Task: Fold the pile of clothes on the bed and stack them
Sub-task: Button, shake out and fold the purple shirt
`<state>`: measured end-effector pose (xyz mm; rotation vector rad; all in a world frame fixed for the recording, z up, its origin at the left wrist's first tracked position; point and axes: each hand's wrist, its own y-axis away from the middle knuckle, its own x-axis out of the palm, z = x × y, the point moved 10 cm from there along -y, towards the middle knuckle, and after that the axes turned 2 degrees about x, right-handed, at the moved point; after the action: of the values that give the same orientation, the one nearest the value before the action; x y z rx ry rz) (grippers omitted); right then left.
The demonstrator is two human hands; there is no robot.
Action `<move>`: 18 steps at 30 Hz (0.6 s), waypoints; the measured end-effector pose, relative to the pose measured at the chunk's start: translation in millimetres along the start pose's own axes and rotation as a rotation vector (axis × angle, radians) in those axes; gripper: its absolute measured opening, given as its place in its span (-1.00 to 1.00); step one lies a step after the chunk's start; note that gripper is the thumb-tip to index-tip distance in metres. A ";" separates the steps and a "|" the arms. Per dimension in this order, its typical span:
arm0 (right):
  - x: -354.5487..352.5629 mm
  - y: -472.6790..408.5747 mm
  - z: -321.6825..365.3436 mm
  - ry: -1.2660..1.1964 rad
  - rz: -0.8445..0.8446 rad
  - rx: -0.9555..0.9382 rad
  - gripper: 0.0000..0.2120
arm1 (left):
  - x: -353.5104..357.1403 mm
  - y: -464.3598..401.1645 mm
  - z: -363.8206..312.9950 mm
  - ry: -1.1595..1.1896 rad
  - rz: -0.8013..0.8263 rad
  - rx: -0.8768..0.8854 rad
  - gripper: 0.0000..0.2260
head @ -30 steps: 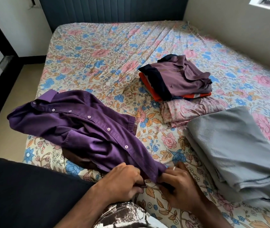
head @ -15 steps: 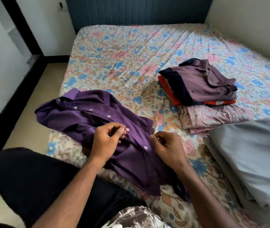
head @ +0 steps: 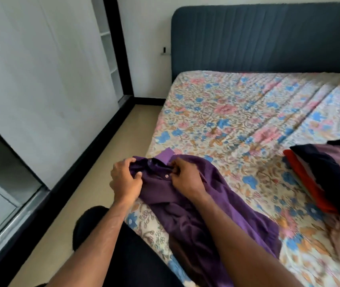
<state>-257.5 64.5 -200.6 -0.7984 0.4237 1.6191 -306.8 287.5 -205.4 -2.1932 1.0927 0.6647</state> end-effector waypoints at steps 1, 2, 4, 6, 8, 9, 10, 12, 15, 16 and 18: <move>11.4 0.0 -2.8 0.028 0.002 -0.010 -0.87 | -4.7 -10.0 2.6 -0.057 -0.013 -0.004 -0.59; 18.2 5.2 -6.6 0.074 -0.012 -0.035 -0.87 | -5.7 -15.7 0.8 -0.094 -0.005 0.024 -0.53; 25.1 12.9 -9.9 0.145 -0.068 -0.110 -0.86 | 1.8 -27.4 -6.9 -0.158 0.086 0.114 -0.45; 25.6 13.8 -11.5 0.142 -0.108 -0.143 -0.80 | 21.0 -33.5 -11.5 -0.203 0.262 0.183 -0.46; 25.0 12.1 -13.4 0.120 -0.111 -0.129 -0.70 | 36.3 -32.0 -10.8 -0.227 0.382 0.226 -0.55; 24.4 12.3 -14.1 0.109 -0.110 -0.125 -0.66 | 38.0 -29.9 -9.9 -0.231 0.397 0.240 -0.61; 23.6 12.4 -15.0 0.094 -0.120 -0.123 -0.65 | 39.1 -28.3 -7.9 -0.231 0.404 0.246 -0.64; 20.0 13.5 -13.8 0.051 -0.162 -0.137 -0.67 | 43.8 -23.3 -1.5 -0.219 0.464 0.240 -0.48; 17.1 13.0 -14.8 0.004 -0.175 -0.148 -0.71 | 48.7 -16.4 -2.1 -0.030 0.581 0.194 -0.16; 19.0 12.3 -14.8 0.018 -0.168 -0.157 -0.69 | 48.9 -17.1 -0.9 -0.005 0.599 0.159 -0.26; 23.9 13.1 -10.5 0.089 -0.155 -0.201 -0.62 | 46.9 -16.3 -4.9 -0.105 0.598 0.197 -0.69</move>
<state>-268.4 71.6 -226.7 -1.0325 0.2565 1.5006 -267.4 267.2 -228.1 -1.6405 1.6946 0.8656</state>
